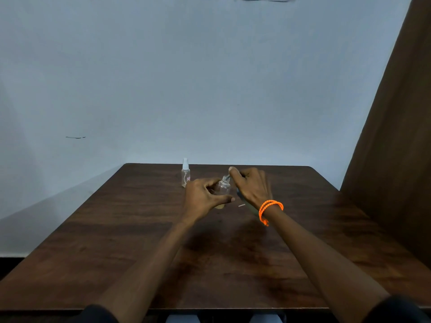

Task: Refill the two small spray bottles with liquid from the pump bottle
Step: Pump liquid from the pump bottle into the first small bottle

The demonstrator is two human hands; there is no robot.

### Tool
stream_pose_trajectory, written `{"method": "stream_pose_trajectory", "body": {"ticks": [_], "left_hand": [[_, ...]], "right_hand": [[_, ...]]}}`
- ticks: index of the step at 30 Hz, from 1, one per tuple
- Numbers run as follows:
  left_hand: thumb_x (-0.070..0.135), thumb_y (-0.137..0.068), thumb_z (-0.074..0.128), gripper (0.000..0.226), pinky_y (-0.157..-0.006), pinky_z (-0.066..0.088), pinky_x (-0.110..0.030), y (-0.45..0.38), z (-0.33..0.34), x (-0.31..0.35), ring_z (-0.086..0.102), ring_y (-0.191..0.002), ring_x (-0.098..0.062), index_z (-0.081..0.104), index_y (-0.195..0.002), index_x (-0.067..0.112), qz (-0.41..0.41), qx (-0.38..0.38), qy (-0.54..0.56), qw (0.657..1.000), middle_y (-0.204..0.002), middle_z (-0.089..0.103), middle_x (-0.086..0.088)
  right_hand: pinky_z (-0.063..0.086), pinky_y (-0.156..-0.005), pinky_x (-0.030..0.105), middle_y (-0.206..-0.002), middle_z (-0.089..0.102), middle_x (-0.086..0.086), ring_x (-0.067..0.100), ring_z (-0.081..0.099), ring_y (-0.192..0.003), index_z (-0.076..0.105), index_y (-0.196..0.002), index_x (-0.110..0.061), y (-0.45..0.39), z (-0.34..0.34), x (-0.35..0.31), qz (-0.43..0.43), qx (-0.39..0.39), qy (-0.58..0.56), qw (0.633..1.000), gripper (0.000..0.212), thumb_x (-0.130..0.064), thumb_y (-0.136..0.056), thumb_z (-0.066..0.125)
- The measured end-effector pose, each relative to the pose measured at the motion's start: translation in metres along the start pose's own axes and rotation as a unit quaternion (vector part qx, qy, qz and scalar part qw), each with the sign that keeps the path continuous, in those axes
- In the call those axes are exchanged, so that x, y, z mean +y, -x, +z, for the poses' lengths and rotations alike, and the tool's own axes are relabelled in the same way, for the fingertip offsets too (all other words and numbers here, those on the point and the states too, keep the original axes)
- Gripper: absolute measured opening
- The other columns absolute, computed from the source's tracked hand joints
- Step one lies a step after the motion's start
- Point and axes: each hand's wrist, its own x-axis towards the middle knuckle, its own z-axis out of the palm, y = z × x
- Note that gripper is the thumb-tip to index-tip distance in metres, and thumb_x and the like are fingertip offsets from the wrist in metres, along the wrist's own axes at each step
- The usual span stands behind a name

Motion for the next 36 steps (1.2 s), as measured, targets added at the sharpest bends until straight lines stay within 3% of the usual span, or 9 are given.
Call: {"method": "stream_pose_trajectory", "body": {"ticks": [4, 7, 11, 15, 19, 26, 31, 33, 36], "left_hand": [[0.037, -0.059, 0.106, 0.048, -0.062, 0.058, -0.045, -0.001, -0.001, 0.002, 0.072, -0.065, -0.021, 0.085, -0.095, 0.012, -0.008, 0.008, -0.014, 1.000, -0.071, 0.076, -0.003], [0.033, -0.058, 0.106, 0.046, -0.059, 0.056, -0.044, 0.001, -0.001, 0.004, 0.064, -0.059, -0.009, 0.086, -0.096, 0.016, -0.010, 0.003, -0.009, 1.000, -0.068, 0.075, -0.002], [0.038, -0.060, 0.105, 0.041, -0.055, 0.055, -0.038, 0.003, -0.001, -0.003, 0.067, -0.058, -0.014, 0.086, -0.091, 0.019, -0.011, 0.001, -0.005, 1.000, -0.066, 0.074, 0.003], [0.033, -0.062, 0.104, 0.038, -0.056, 0.055, -0.038, 0.006, 0.000, -0.002, 0.064, -0.056, -0.005, 0.085, -0.092, 0.020, -0.015, -0.020, -0.001, 1.000, -0.066, 0.074, 0.003], [0.033, -0.064, 0.104, 0.037, -0.056, 0.053, -0.027, 0.008, 0.000, -0.003, 0.066, -0.056, 0.001, 0.085, -0.095, 0.027, -0.026, -0.027, 0.018, 0.999, -0.067, 0.074, 0.011], [0.042, -0.060, 0.102, 0.042, -0.058, 0.057, -0.040, 0.006, 0.003, -0.007, 0.066, -0.060, -0.005, 0.086, -0.096, 0.026, -0.026, -0.027, 0.012, 0.999, -0.069, 0.076, 0.005], [0.034, -0.061, 0.105, 0.036, -0.054, 0.051, -0.028, 0.007, 0.002, -0.005, 0.063, -0.055, 0.001, 0.082, -0.088, 0.035, -0.030, -0.034, 0.019, 0.999, -0.062, 0.071, 0.015], [0.040, -0.061, 0.104, 0.036, -0.054, 0.054, -0.036, 0.006, 0.003, -0.008, 0.064, -0.055, -0.006, 0.083, -0.088, 0.029, -0.030, -0.028, 0.011, 0.999, -0.064, 0.073, 0.011], [0.041, -0.061, 0.103, 0.043, -0.061, 0.061, -0.044, 0.005, 0.004, -0.012, 0.074, -0.064, -0.016, 0.086, -0.098, 0.028, -0.033, -0.030, 0.012, 0.999, -0.072, 0.078, 0.004]], "right_hand": [[0.026, -0.050, 0.034, -0.042, 0.037, 0.007, 0.020, 0.036, -0.044, 0.040, -0.049, -0.009, 0.005, 0.000, -0.004, -0.010, 0.002, 0.017, 1.000, 0.070, -0.060, -0.097, 0.047], [0.027, -0.051, 0.033, -0.043, 0.038, 0.007, 0.020, 0.036, -0.044, 0.040, -0.049, -0.011, 0.005, 0.000, -0.006, -0.010, -0.005, 0.023, 1.000, 0.064, -0.053, -0.096, 0.049], [0.031, -0.052, 0.035, -0.044, 0.049, 0.010, 0.026, 0.051, -0.049, 0.047, -0.051, -0.005, 0.005, 0.001, -0.004, -0.013, -0.012, 0.045, 0.999, 0.073, -0.062, -0.098, 0.046], [0.036, -0.053, 0.036, -0.049, 0.056, 0.015, 0.030, 0.056, -0.053, 0.048, -0.051, -0.004, 0.006, 0.002, 0.001, -0.017, -0.007, 0.042, 0.999, 0.069, -0.057, -0.095, 0.045], [0.028, -0.050, 0.033, -0.046, 0.053, 0.012, 0.027, 0.054, -0.050, 0.043, -0.048, -0.009, 0.006, 0.001, 0.001, -0.021, -0.014, 0.056, 0.998, 0.072, -0.060, -0.099, 0.046], [0.029, -0.051, 0.034, -0.045, 0.054, 0.010, 0.027, 0.056, -0.052, 0.042, -0.047, -0.009, 0.004, 0.003, 0.002, -0.018, -0.021, 0.056, 0.998, 0.070, -0.058, -0.098, 0.046], [0.033, -0.052, 0.033, -0.045, 0.053, 0.012, 0.030, 0.056, -0.052, 0.038, -0.045, -0.011, 0.004, 0.004, 0.003, -0.021, -0.014, 0.034, 0.999, 0.066, -0.055, -0.093, 0.044], [0.031, -0.051, 0.033, -0.045, 0.054, 0.011, 0.028, 0.055, -0.051, 0.040, -0.047, -0.010, 0.004, 0.005, 0.003, -0.021, -0.015, 0.039, 0.999, 0.071, -0.059, -0.098, 0.044], [0.043, -0.053, 0.041, -0.048, 0.057, 0.014, 0.030, 0.057, -0.052, 0.048, -0.050, -0.005, 0.004, 0.005, 0.002, -0.010, -0.017, 0.029, 0.999, 0.070, -0.060, -0.093, 0.040]]}}
